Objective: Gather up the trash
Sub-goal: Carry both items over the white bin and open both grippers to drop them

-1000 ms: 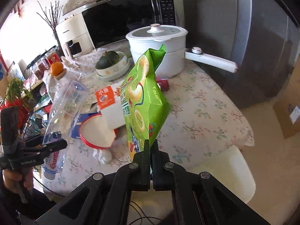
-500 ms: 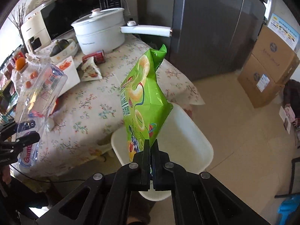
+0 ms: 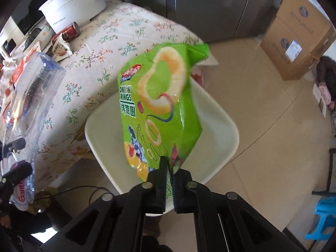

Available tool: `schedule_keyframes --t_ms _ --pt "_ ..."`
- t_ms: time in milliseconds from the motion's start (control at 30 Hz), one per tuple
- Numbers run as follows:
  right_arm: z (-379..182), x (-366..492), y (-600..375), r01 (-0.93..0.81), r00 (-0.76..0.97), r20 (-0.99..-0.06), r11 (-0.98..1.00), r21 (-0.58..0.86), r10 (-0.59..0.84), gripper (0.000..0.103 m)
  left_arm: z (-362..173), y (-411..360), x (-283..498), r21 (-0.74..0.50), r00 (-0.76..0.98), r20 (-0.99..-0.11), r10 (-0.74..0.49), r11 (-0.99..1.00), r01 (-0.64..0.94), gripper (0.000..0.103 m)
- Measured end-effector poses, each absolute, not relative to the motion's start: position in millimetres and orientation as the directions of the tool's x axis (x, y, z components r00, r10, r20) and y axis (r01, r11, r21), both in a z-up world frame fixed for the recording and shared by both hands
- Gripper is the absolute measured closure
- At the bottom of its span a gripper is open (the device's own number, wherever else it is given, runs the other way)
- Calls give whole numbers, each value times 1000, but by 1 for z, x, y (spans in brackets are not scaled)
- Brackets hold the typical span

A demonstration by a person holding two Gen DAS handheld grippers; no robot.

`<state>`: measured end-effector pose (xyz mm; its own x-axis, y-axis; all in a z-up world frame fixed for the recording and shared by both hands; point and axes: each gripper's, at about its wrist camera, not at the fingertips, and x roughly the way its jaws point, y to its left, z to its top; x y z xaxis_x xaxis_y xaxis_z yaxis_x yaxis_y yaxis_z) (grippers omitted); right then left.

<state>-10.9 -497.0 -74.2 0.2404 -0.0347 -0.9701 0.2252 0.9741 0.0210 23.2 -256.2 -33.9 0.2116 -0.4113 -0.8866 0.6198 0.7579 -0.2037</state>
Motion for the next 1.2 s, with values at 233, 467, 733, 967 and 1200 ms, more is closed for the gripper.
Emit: schedule_keyframes --t_ms 233,467,733,967,1200 --pt "-57 -29 -507 255 282 -954 967 -23 -97 39 -47 -300 21 -162 170 -918 -359 729 665 39" --pt "-55 -39 -510 234 263 -957 971 -56 -119 37 -64 -338 32 -152 90 -949 -303 687 710 39" --pt "-57 -40 -519 250 262 -956 966 -62 -129 35 -78 -373 40 -139 14 -975 -221 658 741 38" --pt "-59 -42 -523 261 252 -956 962 -84 -151 34 -89 -392 47 -91 24 -985 -170 637 765 37" --pt "-59 -43 -527 268 255 -955 960 -81 -152 33 -78 -387 45 -96 53 -976 -209 639 763 19"
